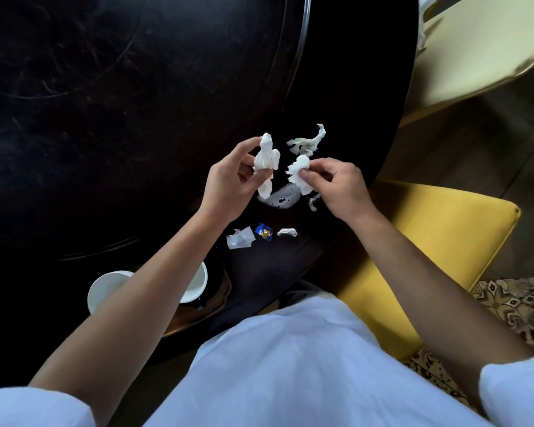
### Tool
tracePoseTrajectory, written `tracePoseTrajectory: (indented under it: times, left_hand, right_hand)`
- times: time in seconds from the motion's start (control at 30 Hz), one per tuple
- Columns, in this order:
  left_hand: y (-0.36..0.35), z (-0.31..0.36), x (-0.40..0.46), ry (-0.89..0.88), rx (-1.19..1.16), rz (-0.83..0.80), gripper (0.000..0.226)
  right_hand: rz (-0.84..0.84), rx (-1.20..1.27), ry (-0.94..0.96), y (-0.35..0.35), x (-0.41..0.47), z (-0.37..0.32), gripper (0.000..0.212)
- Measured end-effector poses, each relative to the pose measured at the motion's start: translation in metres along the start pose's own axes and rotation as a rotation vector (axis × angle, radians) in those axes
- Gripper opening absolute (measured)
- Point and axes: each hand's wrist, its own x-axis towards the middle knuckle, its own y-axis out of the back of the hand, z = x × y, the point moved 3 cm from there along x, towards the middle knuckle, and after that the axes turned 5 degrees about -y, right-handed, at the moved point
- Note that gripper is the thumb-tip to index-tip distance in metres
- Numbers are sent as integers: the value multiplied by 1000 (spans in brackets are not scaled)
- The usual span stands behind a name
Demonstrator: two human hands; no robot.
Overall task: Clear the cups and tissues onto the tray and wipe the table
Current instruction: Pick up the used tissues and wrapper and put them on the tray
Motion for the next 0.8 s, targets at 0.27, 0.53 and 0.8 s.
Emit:
tracePoseTrajectory:
  times: [0.27, 0.53, 0.8]
  left_hand:
    - [2, -9, -30, 89, -153, -57, 47]
    - [19, -6, -53, 232, -384, -82, 57]
    - [44, -21, -67, 281, -357, 37, 35]
  right_hand:
    - [-137, 304, -57, -37, -23, -24, 20]
    - [-219, 299, -50, -59, -40, -36, 16]
    - [-198, 112, -77, -63, -47, -30, 15]
